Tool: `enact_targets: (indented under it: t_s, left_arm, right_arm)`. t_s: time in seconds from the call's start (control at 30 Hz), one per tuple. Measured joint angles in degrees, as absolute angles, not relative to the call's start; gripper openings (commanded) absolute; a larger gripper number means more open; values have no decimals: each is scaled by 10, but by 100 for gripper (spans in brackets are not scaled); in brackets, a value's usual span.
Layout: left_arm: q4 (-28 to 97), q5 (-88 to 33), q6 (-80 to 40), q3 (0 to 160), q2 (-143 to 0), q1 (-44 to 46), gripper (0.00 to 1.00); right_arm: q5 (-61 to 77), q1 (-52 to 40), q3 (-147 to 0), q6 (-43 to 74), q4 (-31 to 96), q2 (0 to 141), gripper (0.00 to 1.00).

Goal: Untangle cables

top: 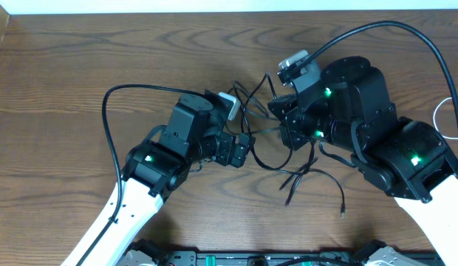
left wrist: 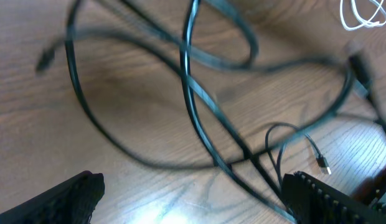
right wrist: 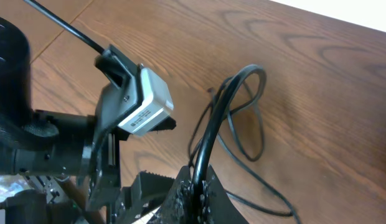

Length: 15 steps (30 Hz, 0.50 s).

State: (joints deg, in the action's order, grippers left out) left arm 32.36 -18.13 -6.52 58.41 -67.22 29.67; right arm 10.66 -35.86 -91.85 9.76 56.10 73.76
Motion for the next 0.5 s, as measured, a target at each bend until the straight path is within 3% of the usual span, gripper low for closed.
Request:
enact_targets:
  t_s: [0.5]
  left_arm:
    - [296, -177, -62, 584, -658, 297, 96]
  right_arm:
    - [156, -381, -918, 98, 561, 676, 1]
